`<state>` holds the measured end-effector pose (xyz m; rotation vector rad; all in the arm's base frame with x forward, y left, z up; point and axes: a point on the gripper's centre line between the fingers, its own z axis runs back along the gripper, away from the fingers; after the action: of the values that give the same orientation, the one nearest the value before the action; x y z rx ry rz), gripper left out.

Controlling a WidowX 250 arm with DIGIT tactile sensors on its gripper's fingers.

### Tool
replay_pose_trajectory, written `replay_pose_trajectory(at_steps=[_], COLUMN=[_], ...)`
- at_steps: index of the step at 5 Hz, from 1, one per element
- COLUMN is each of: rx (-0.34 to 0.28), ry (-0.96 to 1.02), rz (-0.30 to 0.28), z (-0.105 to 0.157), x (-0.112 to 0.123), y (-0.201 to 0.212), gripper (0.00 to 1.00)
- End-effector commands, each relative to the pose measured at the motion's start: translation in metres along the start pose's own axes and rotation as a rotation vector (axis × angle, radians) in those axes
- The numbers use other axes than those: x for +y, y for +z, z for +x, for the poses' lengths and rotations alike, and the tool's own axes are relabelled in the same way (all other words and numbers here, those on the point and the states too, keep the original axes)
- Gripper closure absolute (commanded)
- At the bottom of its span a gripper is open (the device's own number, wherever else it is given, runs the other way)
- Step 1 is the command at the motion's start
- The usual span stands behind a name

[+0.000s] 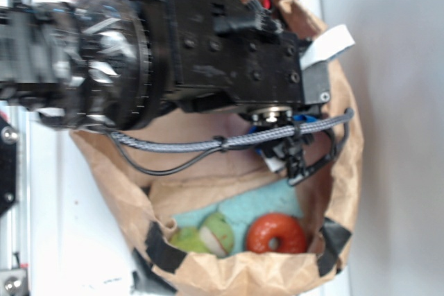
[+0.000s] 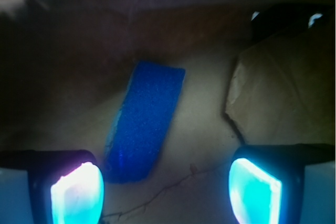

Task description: Grab the blue sponge.

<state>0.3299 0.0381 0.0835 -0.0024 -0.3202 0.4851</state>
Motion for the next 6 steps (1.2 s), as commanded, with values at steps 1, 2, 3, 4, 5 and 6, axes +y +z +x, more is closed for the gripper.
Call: replay_pose_trajectory(at_steps=[1,2,3,4,5,6], rx=[-0.046,-0.033,-0.007,0.026,0.017,0.027], ry=[-0.026,-0.012,0.009,0.047,0.058,0.066], rz=[-0.023,-0.013,-0.001,-0.022,-0.021,-0.006], z=[0.009,0.014,0.020,0.024,0.027,0.026], x=[-0.012,-0.016,-0.021,-0.025,-0.027,-0.030], y=[0.001,-0.008,-0.011,-0.002,-0.003,-0.009], gripper=[0.00,0.00,0.00,0.00,0.00,0.00])
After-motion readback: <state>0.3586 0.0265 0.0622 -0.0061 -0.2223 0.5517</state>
